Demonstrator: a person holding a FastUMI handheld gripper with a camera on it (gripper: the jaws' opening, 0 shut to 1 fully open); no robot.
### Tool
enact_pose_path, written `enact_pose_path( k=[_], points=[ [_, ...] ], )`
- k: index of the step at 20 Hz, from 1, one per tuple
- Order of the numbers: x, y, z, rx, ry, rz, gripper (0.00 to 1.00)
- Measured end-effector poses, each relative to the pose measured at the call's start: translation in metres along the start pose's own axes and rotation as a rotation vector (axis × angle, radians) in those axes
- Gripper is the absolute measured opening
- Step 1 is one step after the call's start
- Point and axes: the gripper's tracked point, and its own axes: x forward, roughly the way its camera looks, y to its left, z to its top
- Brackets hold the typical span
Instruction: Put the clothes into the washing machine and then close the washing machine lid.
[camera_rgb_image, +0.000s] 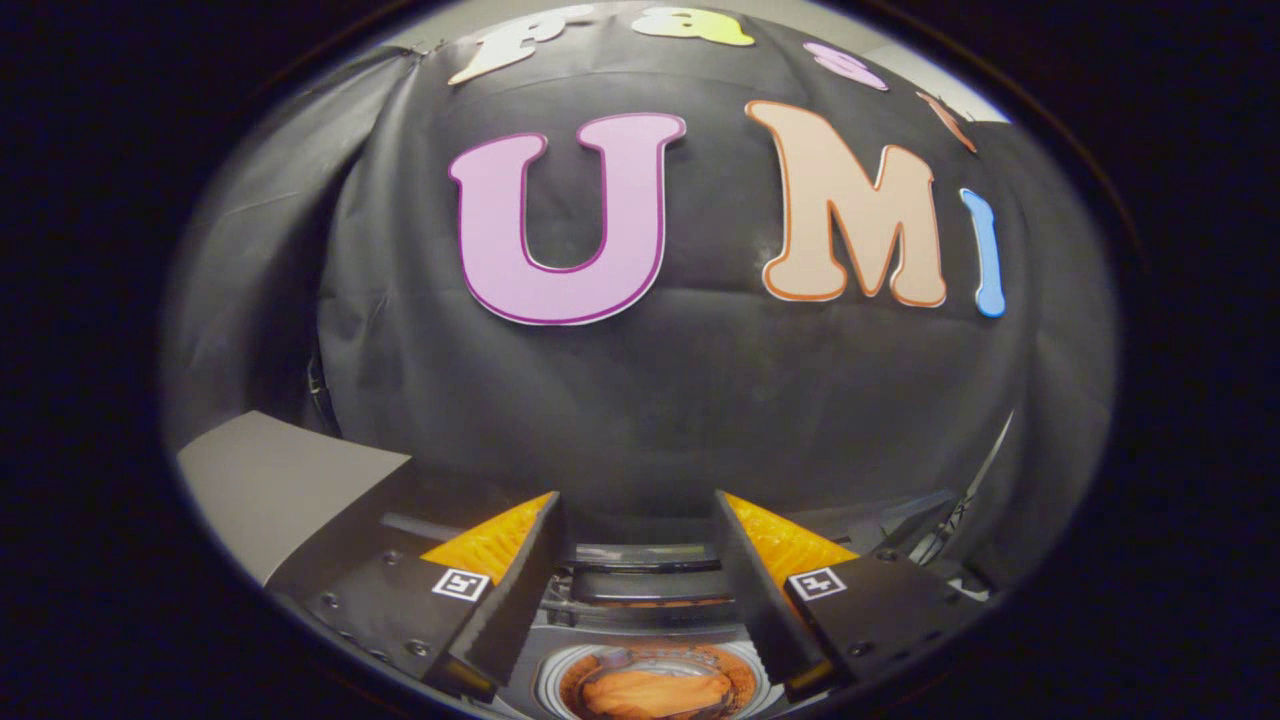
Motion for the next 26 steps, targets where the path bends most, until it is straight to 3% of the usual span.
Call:
enact_pose_path(
  k=[12, 19, 26],
  points=[
    [-0.071, -0.011, -0.024, 0.025, -0.041, 0.003, 0.92],
    [-0.073, -0.009, -0.008, 0.008, -0.060, 0.014, 0.92],
    [-0.045, -0.006, 0.006, 0.005, -0.064, 0.017, 0.92]
  ],
)
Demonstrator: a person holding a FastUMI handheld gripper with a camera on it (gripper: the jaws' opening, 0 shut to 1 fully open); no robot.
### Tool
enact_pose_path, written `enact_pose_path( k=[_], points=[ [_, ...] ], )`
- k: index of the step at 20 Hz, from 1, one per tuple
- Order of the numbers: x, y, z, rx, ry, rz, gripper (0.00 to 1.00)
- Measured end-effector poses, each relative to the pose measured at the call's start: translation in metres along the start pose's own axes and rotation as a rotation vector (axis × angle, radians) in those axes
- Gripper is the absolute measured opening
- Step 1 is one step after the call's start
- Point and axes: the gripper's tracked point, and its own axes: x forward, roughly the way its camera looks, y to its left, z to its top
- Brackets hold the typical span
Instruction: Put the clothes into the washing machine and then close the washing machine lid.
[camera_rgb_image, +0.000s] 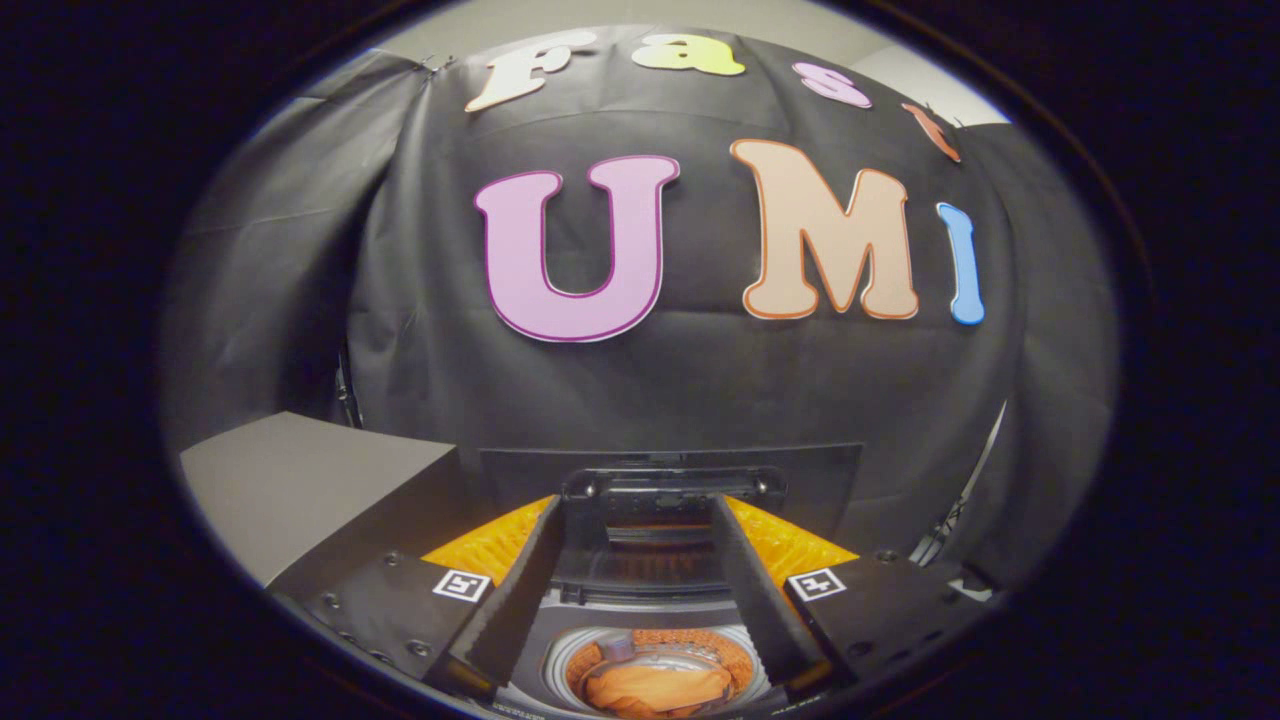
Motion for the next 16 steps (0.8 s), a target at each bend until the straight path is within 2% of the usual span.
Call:
enact_pose_path(
  k=[16],
  points=[
    [0.121, -0.009, 0.014, 0.000, -0.007, -0.022, 0.92]
  ],
)
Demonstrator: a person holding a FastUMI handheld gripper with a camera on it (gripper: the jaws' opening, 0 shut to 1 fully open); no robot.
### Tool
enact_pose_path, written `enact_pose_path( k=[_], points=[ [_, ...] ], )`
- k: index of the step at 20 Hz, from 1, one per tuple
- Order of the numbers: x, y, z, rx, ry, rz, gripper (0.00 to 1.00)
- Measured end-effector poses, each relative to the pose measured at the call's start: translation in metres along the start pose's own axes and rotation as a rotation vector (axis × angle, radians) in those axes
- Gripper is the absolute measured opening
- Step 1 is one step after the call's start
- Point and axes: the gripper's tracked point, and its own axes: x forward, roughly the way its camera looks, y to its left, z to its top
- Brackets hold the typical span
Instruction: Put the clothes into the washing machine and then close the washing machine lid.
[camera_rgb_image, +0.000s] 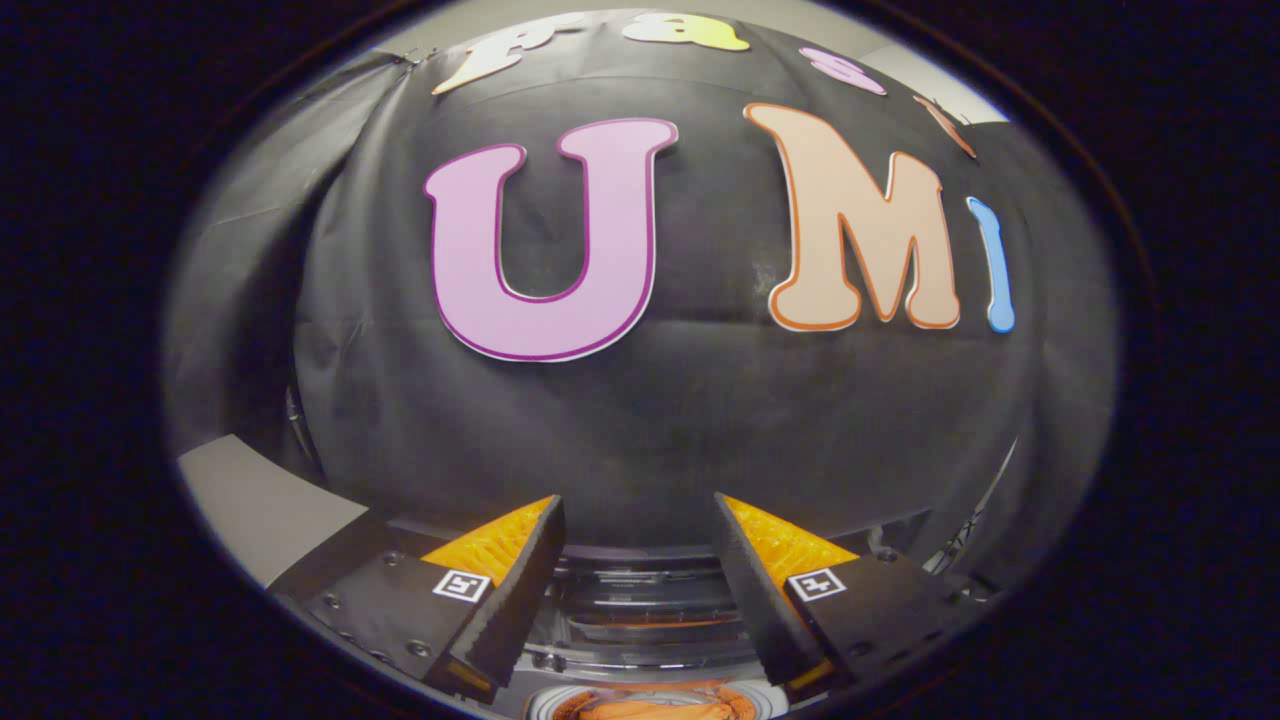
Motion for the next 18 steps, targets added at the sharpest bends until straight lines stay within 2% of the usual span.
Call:
enact_pose_path(
  k=[4, 8, 18],
  points=[
    [0.012, -0.001, -0.008, 0.012, 0.017, 0.002, 0.92],
    [0.001, -0.002, -0.008, -0.004, -0.001, 0.004, 0.92],
    [-0.066, -0.004, -0.019, -0.006, -0.065, 0.011, 0.93]
  ],
)
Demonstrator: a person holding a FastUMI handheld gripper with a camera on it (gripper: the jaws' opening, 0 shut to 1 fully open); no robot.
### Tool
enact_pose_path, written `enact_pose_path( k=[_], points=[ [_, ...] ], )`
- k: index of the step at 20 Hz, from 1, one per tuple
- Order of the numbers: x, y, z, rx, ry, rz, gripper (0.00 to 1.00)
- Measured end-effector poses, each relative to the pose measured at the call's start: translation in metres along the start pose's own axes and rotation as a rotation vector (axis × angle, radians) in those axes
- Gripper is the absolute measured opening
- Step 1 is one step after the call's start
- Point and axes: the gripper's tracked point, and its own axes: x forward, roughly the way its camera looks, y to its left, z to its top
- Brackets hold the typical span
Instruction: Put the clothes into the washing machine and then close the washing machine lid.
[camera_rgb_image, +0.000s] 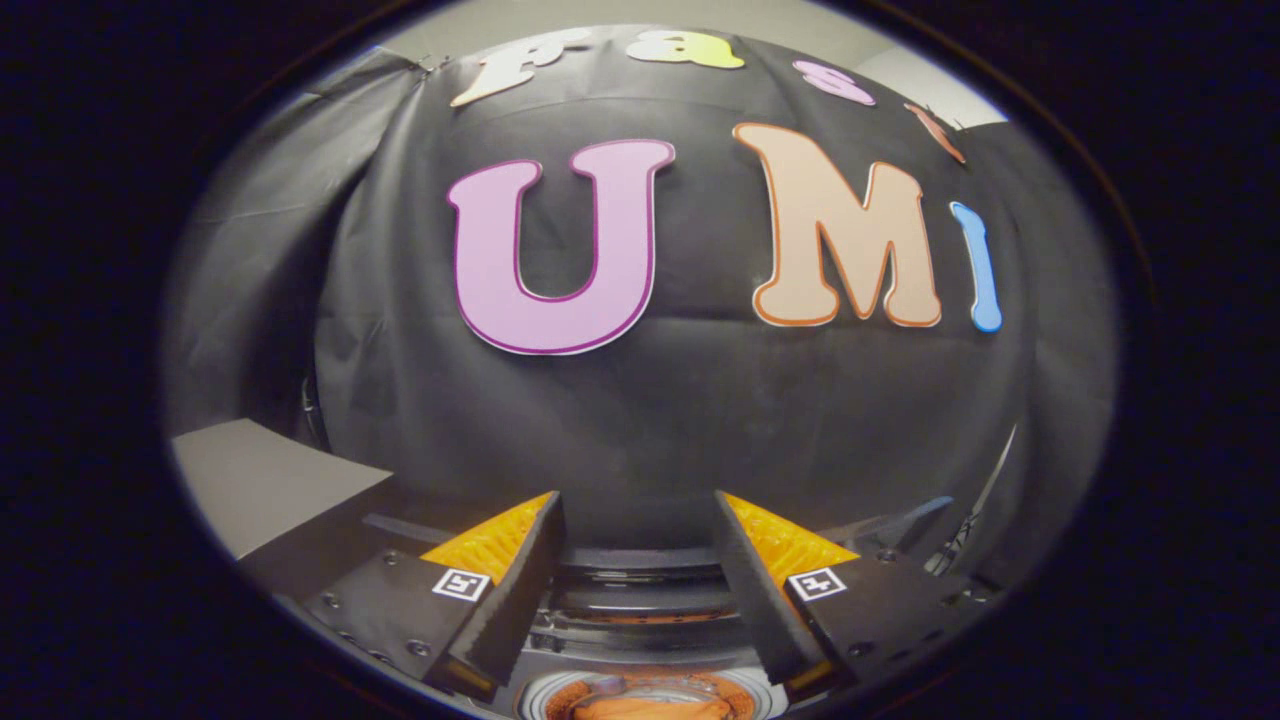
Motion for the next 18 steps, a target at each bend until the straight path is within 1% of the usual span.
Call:
enact_pose_path(
  k=[4, 10, 15, 18],
  points=[
    [-0.036, 0.000, -0.012, -0.001, 0.006, -0.007, 0.92],
    [-0.081, 0.000, -0.040, -0.002, 0.053, -0.007, 0.92],
    [-0.106, -0.004, -0.044, 0.031, 0.046, 0.005, 0.92],
    [-0.121, -0.010, -0.046, 0.016, 0.033, 0.003, 0.92]
  ],
)
